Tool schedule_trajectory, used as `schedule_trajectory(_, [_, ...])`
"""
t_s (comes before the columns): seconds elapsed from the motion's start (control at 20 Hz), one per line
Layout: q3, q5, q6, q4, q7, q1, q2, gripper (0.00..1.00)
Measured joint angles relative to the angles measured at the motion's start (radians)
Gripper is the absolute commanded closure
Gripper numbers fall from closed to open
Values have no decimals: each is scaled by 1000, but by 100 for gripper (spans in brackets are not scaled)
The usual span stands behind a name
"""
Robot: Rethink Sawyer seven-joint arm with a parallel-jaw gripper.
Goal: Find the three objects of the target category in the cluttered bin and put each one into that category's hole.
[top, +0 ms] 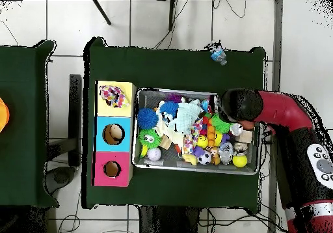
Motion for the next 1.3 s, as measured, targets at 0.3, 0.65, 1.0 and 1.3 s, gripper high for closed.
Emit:
schedule_trajectory(0.3, [-19,39,-19,117,0,-13,-96,100])
schedule_trajectory(0.65, [-51,94,-40,288,0,-27,-259,100])
schedule_trajectory(1.0, [-83,121,-87,393,0,-38,-359,100])
schedule_trajectory(1.3, [-104,148,-128,460,0,-40,-388,100])
